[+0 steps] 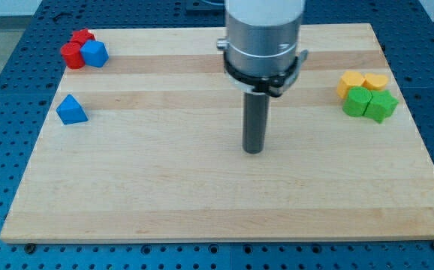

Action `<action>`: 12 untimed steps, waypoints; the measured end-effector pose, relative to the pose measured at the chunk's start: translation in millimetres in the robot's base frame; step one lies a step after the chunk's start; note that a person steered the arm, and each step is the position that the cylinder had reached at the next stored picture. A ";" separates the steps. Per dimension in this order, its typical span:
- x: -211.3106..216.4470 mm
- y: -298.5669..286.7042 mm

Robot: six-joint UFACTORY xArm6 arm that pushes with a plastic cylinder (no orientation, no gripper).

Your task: Move your arm towards the center right of the board

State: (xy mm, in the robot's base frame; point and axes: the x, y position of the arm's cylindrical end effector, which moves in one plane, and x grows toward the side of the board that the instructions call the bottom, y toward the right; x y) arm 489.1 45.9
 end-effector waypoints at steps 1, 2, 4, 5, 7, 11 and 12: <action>0.0 24.5; 0.0 74.1; 0.0 117.0; 0.8 118.6; 1.8 188.1; -16.0 241.6; -26.1 243.7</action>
